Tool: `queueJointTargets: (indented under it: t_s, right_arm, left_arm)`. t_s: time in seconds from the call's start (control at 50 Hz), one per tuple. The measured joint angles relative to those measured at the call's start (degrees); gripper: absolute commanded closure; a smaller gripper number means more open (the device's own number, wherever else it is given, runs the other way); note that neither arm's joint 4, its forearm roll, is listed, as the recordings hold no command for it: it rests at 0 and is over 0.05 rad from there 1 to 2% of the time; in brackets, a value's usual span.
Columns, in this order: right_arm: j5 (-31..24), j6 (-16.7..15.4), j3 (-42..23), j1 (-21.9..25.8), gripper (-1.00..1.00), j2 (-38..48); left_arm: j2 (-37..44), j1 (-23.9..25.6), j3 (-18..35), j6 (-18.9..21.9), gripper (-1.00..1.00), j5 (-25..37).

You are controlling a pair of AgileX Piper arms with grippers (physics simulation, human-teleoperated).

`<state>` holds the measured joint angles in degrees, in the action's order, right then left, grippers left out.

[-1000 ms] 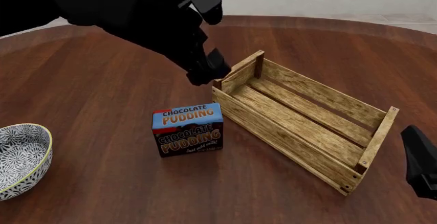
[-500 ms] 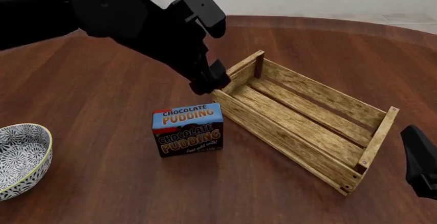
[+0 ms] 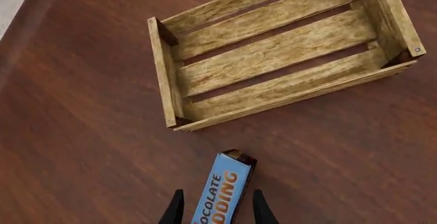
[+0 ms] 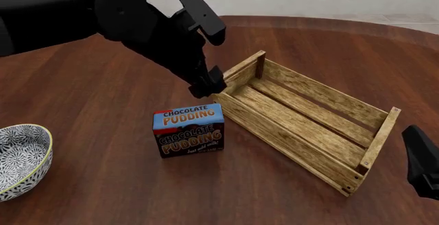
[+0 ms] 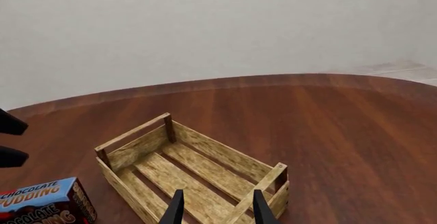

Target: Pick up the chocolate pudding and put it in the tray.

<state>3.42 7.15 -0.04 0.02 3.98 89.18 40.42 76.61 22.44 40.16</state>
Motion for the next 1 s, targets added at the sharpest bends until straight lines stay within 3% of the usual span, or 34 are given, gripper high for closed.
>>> queueJointTargets:
  t_s: [1.0]
  right_arm:
    - [-0.2, 0.1, 0.0, 0.1, -1.0, -0.4]
  left_arm:
    - [3.9, -1.7, -0.9, -0.2, -1.0, 0.1]
